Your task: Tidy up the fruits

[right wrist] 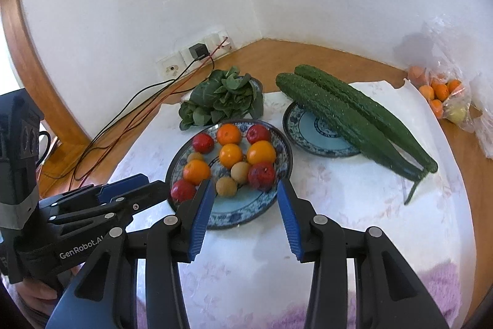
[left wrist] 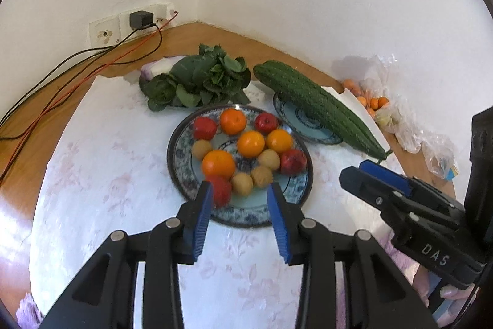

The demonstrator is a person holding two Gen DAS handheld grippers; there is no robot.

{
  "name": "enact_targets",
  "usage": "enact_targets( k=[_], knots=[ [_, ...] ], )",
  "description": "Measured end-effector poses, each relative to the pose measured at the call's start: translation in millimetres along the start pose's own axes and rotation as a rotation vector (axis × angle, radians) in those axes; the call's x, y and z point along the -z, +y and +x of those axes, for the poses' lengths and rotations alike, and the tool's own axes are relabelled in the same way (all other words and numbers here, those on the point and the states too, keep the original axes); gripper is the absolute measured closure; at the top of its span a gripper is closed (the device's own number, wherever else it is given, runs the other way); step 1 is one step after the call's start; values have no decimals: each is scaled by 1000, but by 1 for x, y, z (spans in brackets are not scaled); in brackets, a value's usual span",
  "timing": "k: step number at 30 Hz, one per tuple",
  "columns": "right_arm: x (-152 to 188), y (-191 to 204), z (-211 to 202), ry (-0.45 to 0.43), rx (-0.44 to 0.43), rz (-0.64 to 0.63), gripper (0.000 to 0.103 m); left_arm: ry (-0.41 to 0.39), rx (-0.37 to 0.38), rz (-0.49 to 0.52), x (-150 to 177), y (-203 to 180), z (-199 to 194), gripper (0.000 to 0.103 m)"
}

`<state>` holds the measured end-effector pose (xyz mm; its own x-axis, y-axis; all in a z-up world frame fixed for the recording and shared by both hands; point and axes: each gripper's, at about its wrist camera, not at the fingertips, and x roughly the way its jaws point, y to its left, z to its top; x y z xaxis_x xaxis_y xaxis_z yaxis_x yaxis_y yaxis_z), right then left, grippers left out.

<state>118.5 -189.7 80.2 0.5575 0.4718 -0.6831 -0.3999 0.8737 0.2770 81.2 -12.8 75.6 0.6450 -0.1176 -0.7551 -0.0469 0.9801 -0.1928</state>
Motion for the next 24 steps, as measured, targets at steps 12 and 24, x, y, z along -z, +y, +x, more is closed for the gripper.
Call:
enact_targets(
  k=[12, 24],
  knots=[
    [30, 6, -4, 22, 11, -13, 59, 34, -47, -18, 27, 9, -6, 55],
    [51, 7, 13, 70, 42, -21, 53, 103, -108, -28, 44, 15, 16, 48]
  ],
)
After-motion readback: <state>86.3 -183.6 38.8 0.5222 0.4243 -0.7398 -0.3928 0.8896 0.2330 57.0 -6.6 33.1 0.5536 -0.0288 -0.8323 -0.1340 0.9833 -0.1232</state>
